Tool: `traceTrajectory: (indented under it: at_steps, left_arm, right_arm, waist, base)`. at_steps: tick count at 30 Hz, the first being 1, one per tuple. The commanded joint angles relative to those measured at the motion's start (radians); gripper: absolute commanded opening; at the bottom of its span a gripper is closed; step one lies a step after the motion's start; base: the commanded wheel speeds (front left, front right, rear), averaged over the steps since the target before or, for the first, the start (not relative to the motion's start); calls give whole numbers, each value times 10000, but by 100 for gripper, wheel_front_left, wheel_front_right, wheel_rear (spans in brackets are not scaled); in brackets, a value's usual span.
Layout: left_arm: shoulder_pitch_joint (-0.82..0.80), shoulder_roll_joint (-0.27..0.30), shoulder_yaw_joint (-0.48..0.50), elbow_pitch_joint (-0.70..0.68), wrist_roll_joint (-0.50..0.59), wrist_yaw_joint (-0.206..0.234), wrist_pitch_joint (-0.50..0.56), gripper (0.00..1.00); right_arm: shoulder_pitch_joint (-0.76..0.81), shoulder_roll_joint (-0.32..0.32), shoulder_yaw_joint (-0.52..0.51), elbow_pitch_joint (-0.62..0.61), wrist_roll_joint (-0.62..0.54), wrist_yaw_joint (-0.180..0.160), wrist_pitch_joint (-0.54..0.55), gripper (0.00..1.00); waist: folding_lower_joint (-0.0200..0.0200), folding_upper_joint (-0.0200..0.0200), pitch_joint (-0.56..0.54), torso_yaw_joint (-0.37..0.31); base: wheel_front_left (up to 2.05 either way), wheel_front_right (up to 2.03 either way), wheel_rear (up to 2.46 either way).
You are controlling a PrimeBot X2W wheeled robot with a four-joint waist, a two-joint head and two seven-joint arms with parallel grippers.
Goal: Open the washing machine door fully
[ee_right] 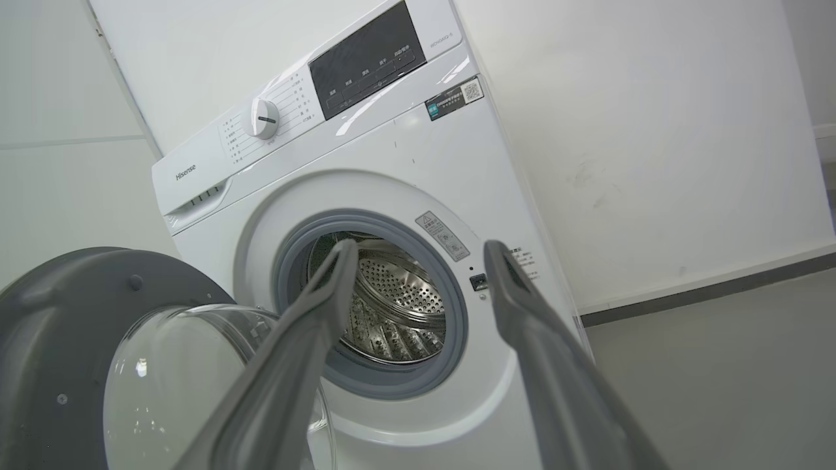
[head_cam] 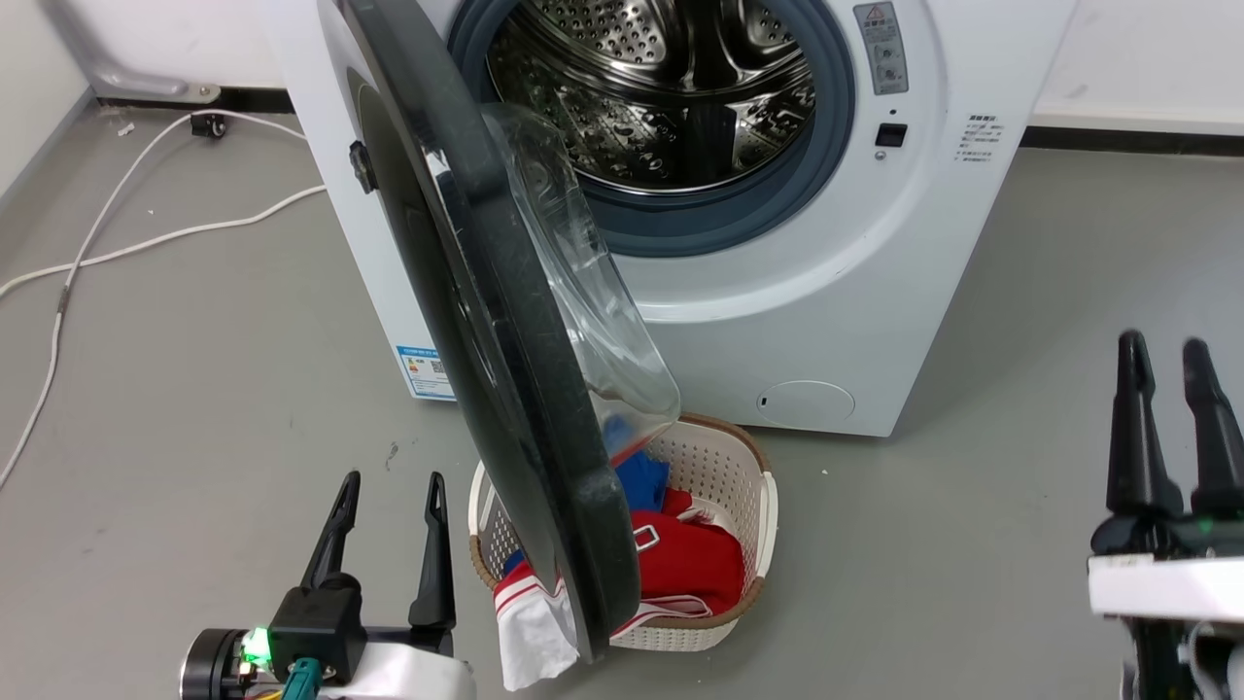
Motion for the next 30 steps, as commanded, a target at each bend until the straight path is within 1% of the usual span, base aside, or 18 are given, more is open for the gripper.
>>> traceTrajectory:
  at_steps: [1, 3, 4, 5, 8, 10, 14, 18, 23, 30]
  left_arm:
    - [108, -3, 22, -13, 45, -19, -27, 100]
    - [121, -4, 51, -11, 64, -40, -27, 100]
    - [135, -4, 62, -15, 74, -49, -27, 100]
    - [158, -1, 72, -13, 80, -39, -27, 100]
    - [185, -3, 93, -27, 74, -40, -27, 100]
    - [218, -1, 92, -32, 78, -35, -27, 100]
    - [257, -1, 98, -49, 60, -39, -27, 100]
    - [303, -1, 132, -54, 27, -43, -27, 100]
    - [349, -1, 165, -41, -35, -71, -27, 100]
    - [422, -1, 182, -16, -170, -110, -27, 100]
  right_arm:
    - [270, 242, -146, -106, -315, 26, -13, 100]
    - [465, 314, -471, -469, -1525, 26, -15, 100]
    - [621, 500, -613, -561, -1923, 24, -15, 100]
    - [775, 653, -745, -613, -2226, 24, -14, 100]
    - [1084, 764, -976, -811, -3286, 24, -17, 100]
    - [1365, 873, -1078, -854, -3706, 24, -17, 100]
    - [1887, 1000, -1137, -807, -4193, 15, -18, 100]
    - [2289, 1093, -1156, -669, -4333, 13, -18, 100]
    - [2624, 1174, -1102, -481, -4296, 15, -19, 100]
    - [2980, 1171, -1025, -209, -3860, 13, -19, 100]
  waist:
    - [1, 0, -38, -27]
    - [1, 0, -80, -41]
    - [1, 0, -104, -52]
    - [1, 0, -126, -62]
    - [1, 0, -174, -84]
    - [1, 0, -207, -87]
    - [1, 0, -272, -99]
    - [1, 0, -323, -130]
    - [1, 0, -379, -168]
    - [1, 0, -430, -177]
  base:
    - [0, 0, 0]
    - [0, 0, 0]
    - [0, 0, 0]
    - [0, 0, 0]
    - [0, 0, 0]
    - [0, 0, 0]
    - [0, 0, 0]
    - [0, 0, 0]
    - [0, 0, 0]
    - [0, 0, 0]
